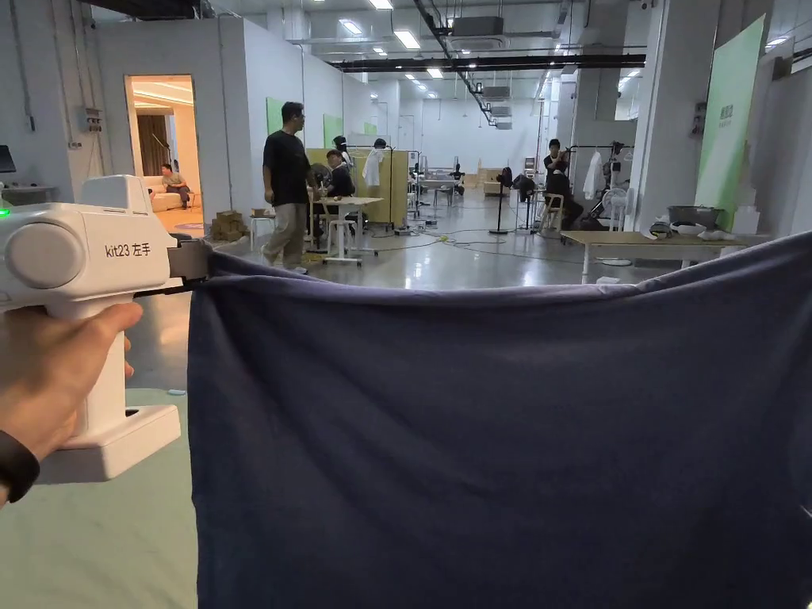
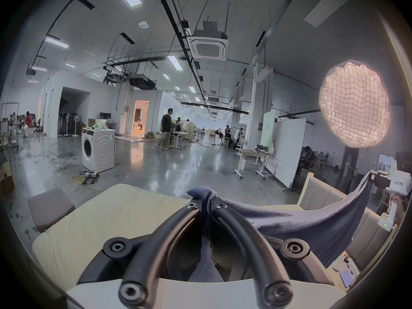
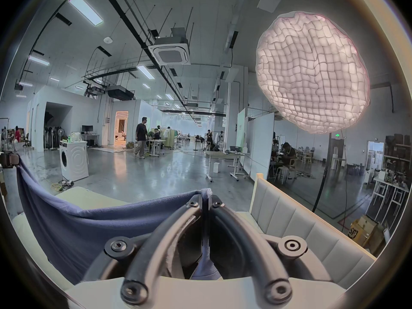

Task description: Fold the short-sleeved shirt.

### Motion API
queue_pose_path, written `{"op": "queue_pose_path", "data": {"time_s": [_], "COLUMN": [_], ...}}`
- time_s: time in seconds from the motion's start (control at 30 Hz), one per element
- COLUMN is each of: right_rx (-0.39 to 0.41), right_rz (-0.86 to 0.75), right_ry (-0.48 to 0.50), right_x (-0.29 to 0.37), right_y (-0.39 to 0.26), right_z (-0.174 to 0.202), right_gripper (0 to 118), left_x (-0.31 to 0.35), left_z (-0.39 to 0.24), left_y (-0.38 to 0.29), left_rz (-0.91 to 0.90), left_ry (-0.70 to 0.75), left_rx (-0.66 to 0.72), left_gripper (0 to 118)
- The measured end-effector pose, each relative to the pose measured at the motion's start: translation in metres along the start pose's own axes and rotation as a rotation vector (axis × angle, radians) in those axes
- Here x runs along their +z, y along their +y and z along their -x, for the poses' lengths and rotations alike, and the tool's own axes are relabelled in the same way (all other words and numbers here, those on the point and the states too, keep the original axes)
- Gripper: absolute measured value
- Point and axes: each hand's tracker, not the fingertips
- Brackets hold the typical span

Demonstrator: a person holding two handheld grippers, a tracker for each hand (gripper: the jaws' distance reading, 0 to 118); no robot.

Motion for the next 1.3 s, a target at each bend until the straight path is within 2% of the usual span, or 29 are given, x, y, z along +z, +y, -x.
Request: {"op": "queue_pose_path", "data": {"time_s": [0.13,0.23,0.47,0.57,0.63,0.7,0.77,0.87,0.9,0.97,1.03,1.07,1.1,1.13,1.17,1.23,1.3], "right_rx": [0.008,0.045,0.030,-0.005,0.018,0.070,0.080,0.057,0.042,0.012,-0.009,0.006,-0.080,-0.063,-0.054,-0.036,-0.028], "right_rz": [-0.016,-0.030,-0.009,0.003,0.014,0.007,0.033,0.081,0.126,0.197,0.232,0.242,0.297,0.245,0.291,0.269,0.269], "right_ry": [-0.001,-0.027,-0.079,-0.083,-0.086,-0.089,-0.077,-0.052,-0.039,-0.024,0.017,0.008,0.081,0.049,0.081,0.095,0.102], "right_x": [-0.026,-0.045,-0.100,-0.115,-0.126,-0.133,-0.138,-0.146,-0.155,-0.166,-0.156,-0.150,-0.141,-0.130,-0.118,-0.086,-0.056], "right_y": [-0.002,0.001,0.017,0.016,0.012,0.005,-0.007,-0.041,-0.060,-0.099,-0.135,-0.147,-0.166,-0.176,-0.186,-0.206,-0.224], "right_z": [0.010,0.021,0.036,0.041,0.046,0.051,0.056,0.063,0.063,0.064,0.067,0.065,0.062,0.058,0.058,0.051,0.044], "right_gripper": [4,4,4,4,4,4,4,4,4,4,4,4,4,4,4,4,4], "left_x": [-0.034,-0.065,-0.124,-0.138,-0.152,-0.158,-0.167,-0.176,-0.168,-0.168,-0.180,-0.174,-0.164,-0.157,-0.146,-0.102,-0.085], "left_z": [-0.003,-0.004,-0.012,-0.016,-0.015,-0.015,-0.013,-0.012,-0.013,-0.014,-0.003,-0.004,-0.008,-0.005,-0.002,-0.017,0.002], "left_y": [-0.003,-0.003,0.003,0.000,0.000,-0.005,-0.014,-0.045,-0.026,-0.028,-0.083,-0.084,-0.082,-0.120,-0.167,-0.205,-0.222], "left_rz": [0.011,0.055,0.084,0.088,0.102,0.110,0.118,0.167,0.184,0.228,0.264,0.271,0.301,0.292,0.287,0.283,0.301], "left_ry": [0.014,0.021,0.064,0.089,0.102,0.087,0.086,0.074,0.071,0.059,0.039,0.026,0.019,0.010,-0.011,-0.038,-0.069], "left_rx": [-0.028,-0.017,0.014,0.024,-0.004,-0.028,-0.030,-0.023,-0.022,-0.004,0.022,0.026,0.016,0.016,0.021,0.039,0.046], "left_gripper": [7,7,7,7,7,7,7,7,7,7,7,7,7,7,7,7,7]}}
